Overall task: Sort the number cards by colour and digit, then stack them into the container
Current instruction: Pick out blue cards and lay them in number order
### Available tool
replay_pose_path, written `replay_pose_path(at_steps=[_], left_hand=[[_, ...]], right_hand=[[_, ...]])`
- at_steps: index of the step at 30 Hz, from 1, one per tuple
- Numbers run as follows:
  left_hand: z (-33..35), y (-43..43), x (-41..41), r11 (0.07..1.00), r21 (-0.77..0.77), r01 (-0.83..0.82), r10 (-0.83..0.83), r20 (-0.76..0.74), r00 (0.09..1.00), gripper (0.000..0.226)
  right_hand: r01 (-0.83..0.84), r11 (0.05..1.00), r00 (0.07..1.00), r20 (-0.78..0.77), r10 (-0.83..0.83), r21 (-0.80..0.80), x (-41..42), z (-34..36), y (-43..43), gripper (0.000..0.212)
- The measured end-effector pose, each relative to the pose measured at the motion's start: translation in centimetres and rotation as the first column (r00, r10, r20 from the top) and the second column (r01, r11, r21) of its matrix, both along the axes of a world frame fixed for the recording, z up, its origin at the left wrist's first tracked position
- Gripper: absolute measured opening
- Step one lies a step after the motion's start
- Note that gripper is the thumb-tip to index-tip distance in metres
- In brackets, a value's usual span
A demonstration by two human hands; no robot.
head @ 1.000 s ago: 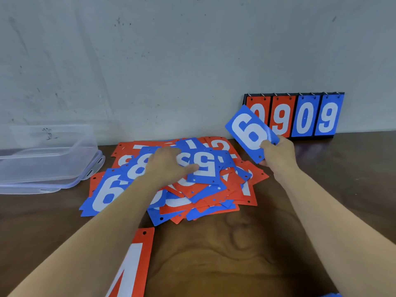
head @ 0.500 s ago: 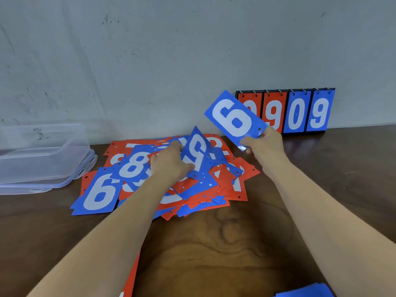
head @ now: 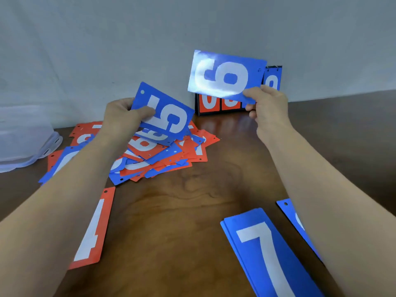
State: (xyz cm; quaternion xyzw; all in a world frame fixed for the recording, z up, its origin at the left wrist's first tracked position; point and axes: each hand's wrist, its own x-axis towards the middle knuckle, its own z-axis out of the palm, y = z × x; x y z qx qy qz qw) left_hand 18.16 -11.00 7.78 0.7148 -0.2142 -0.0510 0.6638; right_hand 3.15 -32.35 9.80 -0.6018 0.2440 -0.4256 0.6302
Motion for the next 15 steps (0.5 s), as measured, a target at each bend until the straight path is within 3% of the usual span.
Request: replay_pose_path(at_steps=[5, 9, 15], left_hand=[[0.7, 0.9, -3.4, 0.999, 0.028, 0.019, -0.020, 0.036, 0.999, 0.018], [0.4, 2.1, -6.5, 0.998, 0.040, 0.042, -0.044, 0.052, 0.998, 0.015], [-1.3, 3.0, -11.2, 0.998, -0.061, -0.005, 0.002, -0.045, 0.999, 0.003]], right_hand=[[-0.119, 0.992, 0.993, 0.000, 0.119, 0.049, -3.1, -0.3, 0.5, 0.006], [-0.187, 0.982, 0.981, -0.046, 0.188, 0.025, -5.9, -1.0, -0.2, 0.027], [-0.245, 0.969, 0.969, -0.048, 0.244, -0.020, -12.4, -2.3, -1.9, 0.013]])
